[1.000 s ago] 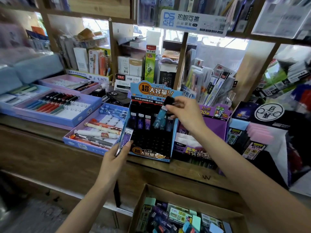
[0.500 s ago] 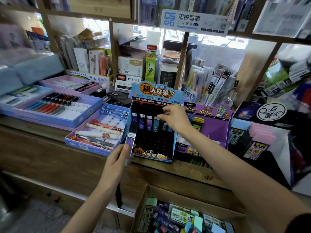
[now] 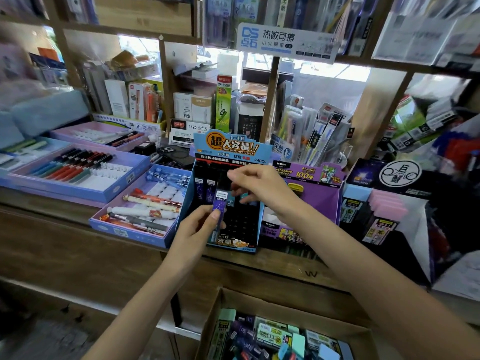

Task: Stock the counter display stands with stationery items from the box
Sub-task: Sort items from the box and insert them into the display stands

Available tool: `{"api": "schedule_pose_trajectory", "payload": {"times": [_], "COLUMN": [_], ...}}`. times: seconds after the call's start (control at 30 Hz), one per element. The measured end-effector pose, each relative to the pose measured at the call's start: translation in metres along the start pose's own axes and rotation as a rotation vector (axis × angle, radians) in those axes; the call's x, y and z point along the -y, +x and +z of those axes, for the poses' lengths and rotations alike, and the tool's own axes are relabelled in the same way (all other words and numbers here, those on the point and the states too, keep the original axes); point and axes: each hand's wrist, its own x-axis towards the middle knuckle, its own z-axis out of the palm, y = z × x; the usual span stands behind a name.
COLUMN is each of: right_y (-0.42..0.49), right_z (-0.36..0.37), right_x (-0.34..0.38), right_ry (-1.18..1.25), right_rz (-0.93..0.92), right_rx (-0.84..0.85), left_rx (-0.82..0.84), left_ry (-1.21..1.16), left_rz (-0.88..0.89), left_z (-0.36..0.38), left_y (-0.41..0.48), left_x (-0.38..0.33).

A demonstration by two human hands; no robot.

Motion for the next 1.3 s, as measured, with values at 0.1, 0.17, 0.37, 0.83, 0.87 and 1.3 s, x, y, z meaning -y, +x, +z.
{"api": "schedule_pose_trajectory", "payload": {"times": [0.1,0.17,0.37,0.83,0.87,1.3], "right_y": [-0.005,-0.004,0.017,0.037,0.037,-0.004], "right_z": [-0.006,-0.016,-0.037,-0.019,-0.018,-0.028], "right_x": [0.003,0.004,-0.007,-0.032,-0.034,0.003], "right_ry": [0.007,-0.011,-0.375,-0.547,-0.531,-0.578], "right_rz": [-0.024,-0.044,-0.108,-0.105,-0.084,0.098], "right_rx": [-0.020,-0.072,-0.342,-0.284,-0.285,-0.061], "left_rx": [0.083,0.115,0.240,0.160,0.158,0.149], "left_ry": [0.058,0.148,0.903,0.956,0.955,0.820], "left_rz": [-0.004,-0.049,0.040,0.116,0.117,0.213], "left_z": [0.005,0.006,-0.012,-0.013,-0.013,-0.020], "left_y": [0.009,0.015,0.018,0.016,0.016,-0.004], "left_x": [-0.006,-0.004,0.034,0.050,0.051,0.013]}}
